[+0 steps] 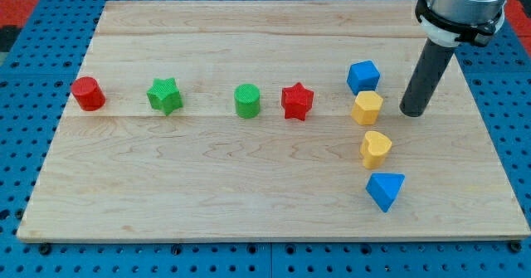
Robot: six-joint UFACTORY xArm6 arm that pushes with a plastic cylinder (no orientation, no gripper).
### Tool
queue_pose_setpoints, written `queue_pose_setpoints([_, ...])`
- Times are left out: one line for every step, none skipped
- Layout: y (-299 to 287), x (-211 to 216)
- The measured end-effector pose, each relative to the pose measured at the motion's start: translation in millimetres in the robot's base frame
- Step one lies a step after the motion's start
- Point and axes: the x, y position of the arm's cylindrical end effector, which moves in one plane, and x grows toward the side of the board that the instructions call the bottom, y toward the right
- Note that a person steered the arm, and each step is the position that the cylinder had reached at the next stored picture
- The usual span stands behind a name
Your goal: Push the blue triangle below the yellow heart
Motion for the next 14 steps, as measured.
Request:
queue_pose_setpoints([0.0,0.0])
queue_pose_setpoints([14.3,-0.9])
queue_pose_setpoints([55.7,-0.9])
queue_pose_setpoints([84.4,3.8])
queue_pose_setpoints([36.3,49.6])
queue_pose_setpoints([7.7,69.1])
queue_pose_setpoints([-20.1,97.8])
queue_pose_setpoints([-75.6,139.2])
queue_pose_setpoints([-113.3,153.8])
queue_pose_setpoints([-90.2,153.8])
queue_pose_setpoints([-61.1,150.7])
queue_pose_setpoints([-54.3,171.1])
queue_pose_setpoints([-60.4,178.9])
queue_pose_setpoints([-66.7,179.3])
